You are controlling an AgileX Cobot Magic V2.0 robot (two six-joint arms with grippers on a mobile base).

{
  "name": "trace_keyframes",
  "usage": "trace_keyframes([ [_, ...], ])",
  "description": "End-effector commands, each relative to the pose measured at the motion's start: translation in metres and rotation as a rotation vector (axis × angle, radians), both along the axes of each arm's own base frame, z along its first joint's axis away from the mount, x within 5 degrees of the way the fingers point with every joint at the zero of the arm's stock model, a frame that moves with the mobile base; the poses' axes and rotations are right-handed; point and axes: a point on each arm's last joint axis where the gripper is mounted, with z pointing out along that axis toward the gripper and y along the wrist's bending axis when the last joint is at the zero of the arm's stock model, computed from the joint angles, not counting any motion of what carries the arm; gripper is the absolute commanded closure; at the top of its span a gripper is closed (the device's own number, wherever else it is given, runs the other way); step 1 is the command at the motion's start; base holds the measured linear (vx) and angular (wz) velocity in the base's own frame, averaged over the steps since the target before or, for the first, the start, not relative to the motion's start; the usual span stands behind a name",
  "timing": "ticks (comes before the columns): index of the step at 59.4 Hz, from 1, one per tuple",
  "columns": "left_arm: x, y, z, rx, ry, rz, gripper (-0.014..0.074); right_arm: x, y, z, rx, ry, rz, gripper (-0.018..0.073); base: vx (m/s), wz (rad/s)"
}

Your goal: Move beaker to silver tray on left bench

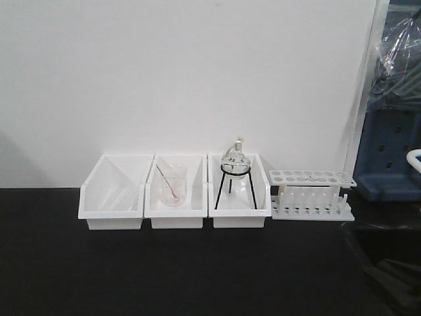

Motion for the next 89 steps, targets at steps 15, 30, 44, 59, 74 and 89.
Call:
trace_keyframes([
  [15, 0.002, -0.001, 0.001, -0.012, -0.069, -0.015, 0.0595, -0.018, -0.01, 0.018, 0.016, -0.155, 0.031, 0.0573, 0.0, 0.0],
  [30, 0.002, -0.001, 0.001, -0.012, -0.069, -0.015, 0.0595, -0.029, -0.006, 0.007, 0.087, -0.111, 0.123, 0.0573, 0.0, 0.0],
  [44, 0.002, -0.001, 0.001, -0.012, -0.069, -0.015, 0.0595, -0.04, -0.029, -0.053, 0.229, -0.189, -0.024, 0.0573, 0.0, 0.0],
  [59, 0.002, -0.001, 0.001, -0.012, -0.069, -0.015, 0.0595, -0.07, -0.058, -0.111, 0.179, -0.285, -0.273, 0.0573, 0.0, 0.0],
  [74, 0.002, -0.001, 0.001, -0.012, -0.069, -0.015, 0.0595, -0.08, -0.062, -0.128, 0.247, -0.361, -0.33, 0.0573, 0.0, 0.0],
  [89, 0.002, -0.001, 0.001, -0.012, -0.069, -0.015, 0.0595, -0.08, -0.062, -0.127, 0.248, -0.367, -0.329, 0.0571, 0.0, 0.0],
])
